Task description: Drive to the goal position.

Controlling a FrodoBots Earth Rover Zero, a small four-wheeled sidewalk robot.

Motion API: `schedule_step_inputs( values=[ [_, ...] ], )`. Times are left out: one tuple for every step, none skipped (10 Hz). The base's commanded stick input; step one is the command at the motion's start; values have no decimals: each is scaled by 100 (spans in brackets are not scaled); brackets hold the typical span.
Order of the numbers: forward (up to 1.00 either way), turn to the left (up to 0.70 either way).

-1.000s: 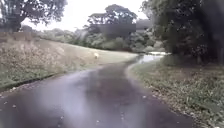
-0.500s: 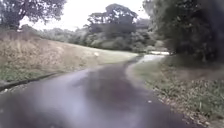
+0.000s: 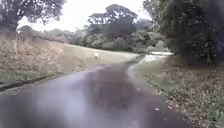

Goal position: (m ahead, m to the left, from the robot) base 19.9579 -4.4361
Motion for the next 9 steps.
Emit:
schedule_step_inputs(
  values=[
    [45,2],
    [45,2],
    [45,2],
    [45,2],
    [45,2],
    [45,2],
    [45,2],
    [45,2],
    [45,2]
  ],
)
